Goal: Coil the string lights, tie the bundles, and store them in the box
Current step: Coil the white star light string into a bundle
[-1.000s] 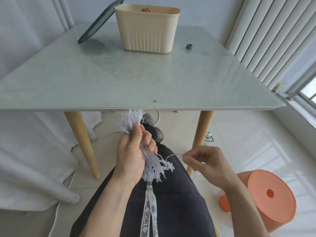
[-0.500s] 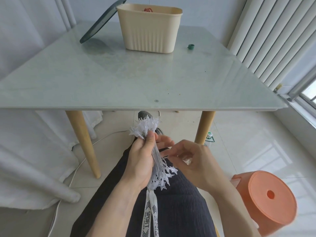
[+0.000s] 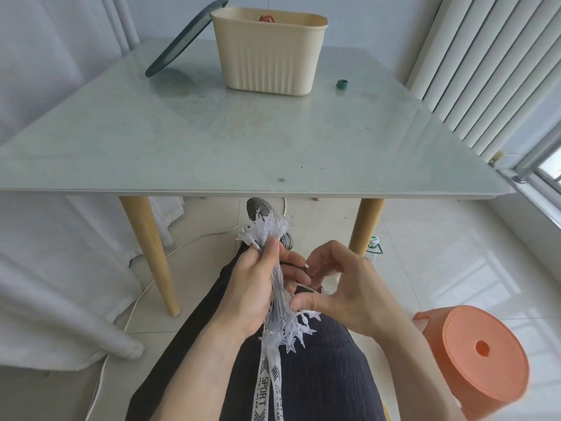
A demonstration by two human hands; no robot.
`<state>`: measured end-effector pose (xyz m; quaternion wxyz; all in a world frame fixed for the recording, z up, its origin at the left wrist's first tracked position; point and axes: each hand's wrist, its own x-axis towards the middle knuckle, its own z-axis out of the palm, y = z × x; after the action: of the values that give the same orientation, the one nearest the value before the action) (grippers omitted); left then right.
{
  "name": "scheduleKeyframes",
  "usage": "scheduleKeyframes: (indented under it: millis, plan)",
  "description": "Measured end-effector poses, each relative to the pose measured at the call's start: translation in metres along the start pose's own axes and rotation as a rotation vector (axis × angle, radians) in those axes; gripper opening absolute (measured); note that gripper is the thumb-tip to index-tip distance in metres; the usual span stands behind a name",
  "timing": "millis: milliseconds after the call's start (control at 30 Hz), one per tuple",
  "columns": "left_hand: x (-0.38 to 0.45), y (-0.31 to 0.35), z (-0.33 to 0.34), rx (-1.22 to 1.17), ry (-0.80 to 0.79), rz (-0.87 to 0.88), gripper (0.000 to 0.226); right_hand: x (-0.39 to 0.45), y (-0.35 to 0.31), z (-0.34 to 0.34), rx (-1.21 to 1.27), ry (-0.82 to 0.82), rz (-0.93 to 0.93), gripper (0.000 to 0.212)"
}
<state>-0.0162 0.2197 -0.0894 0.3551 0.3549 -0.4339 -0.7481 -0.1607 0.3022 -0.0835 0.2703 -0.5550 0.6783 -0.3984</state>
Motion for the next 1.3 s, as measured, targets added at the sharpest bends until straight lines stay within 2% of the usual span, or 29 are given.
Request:
scheduleKeyframes:
  millis: [100, 233, 333, 400, 467, 533, 600, 700, 800, 833, 900, 967, 1133, 1233, 1300]
  plan:
    - [0.002, 0.000, -0.001, -0.048, 0.008, 0.014, 0.028, -0.001, 0.019, -0.002, 0.017, -0.060, 0.051, 0.057]
    - [0.003, 0.002, -0.001, -0.087, 0.027, 0.054, 0.031, -0.005, 0.042, -0.001, 0.273, -0.131, 0.213, 0.015]
    - [0.003, 0.004, -0.003, -0.103, 0.039, 0.075, 0.035, -0.011, 0.051, -0.004, 0.455, -0.136, 0.234, 0.026]
    - [0.002, 0.004, -0.002, -0.111, 0.042, 0.075, 0.033, -0.013, 0.052, -0.007, 0.543, -0.082, 0.218, 0.035]
    - [0.001, 0.004, 0.001, -0.098, 0.028, 0.074, 0.032, -0.010, 0.050, -0.010, 0.744, 0.001, 0.193, 0.042]
    - [-0.001, 0.004, 0.003, -0.070, 0.002, 0.081, 0.036, -0.007, 0.042, -0.013, 1.049, 0.039, 0.171, 0.040]
    - [-0.004, 0.003, 0.006, -0.047, -0.017, 0.091, 0.038, -0.007, 0.027, -0.017, 1.172, -0.001, 0.124, 0.036]
    - [-0.006, 0.003, 0.007, 0.000, -0.024, 0.116, 0.033, -0.007, 0.006, -0.021, 1.012, -0.105, 0.043, 0.032]
    - [-0.006, 0.003, 0.005, 0.007, -0.045, 0.135, 0.035, -0.005, -0.014, -0.023, 0.847, -0.121, 0.014, 0.036]
    - [-0.006, 0.003, 0.005, 0.009, -0.065, 0.140, 0.039, -0.004, -0.019, -0.023, 0.820, -0.111, 0.009, 0.036]
    - [-0.007, 0.003, 0.005, 0.015, -0.089, 0.128, 0.042, -0.001, -0.024, -0.020, 0.708, -0.068, -0.015, 0.022]
    - [-0.008, 0.003, 0.007, 0.002, -0.070, 0.102, 0.034, 0.001, -0.026, -0.015, 0.563, -0.019, -0.009, 0.010]
    - [-0.007, -0.001, 0.007, 0.007, -0.080, 0.078, 0.029, 0.000, -0.029, -0.010, 0.395, 0.017, 0.086, 0.016]
    - [-0.005, -0.002, 0.006, 0.035, -0.092, 0.078, 0.034, -0.003, -0.030, -0.012, 0.250, 0.066, 0.075, 0.009]
    - [-0.004, -0.005, 0.005, 0.078, -0.093, 0.086, 0.034, -0.002, -0.030, -0.010, 0.149, 0.121, 0.047, 0.012]
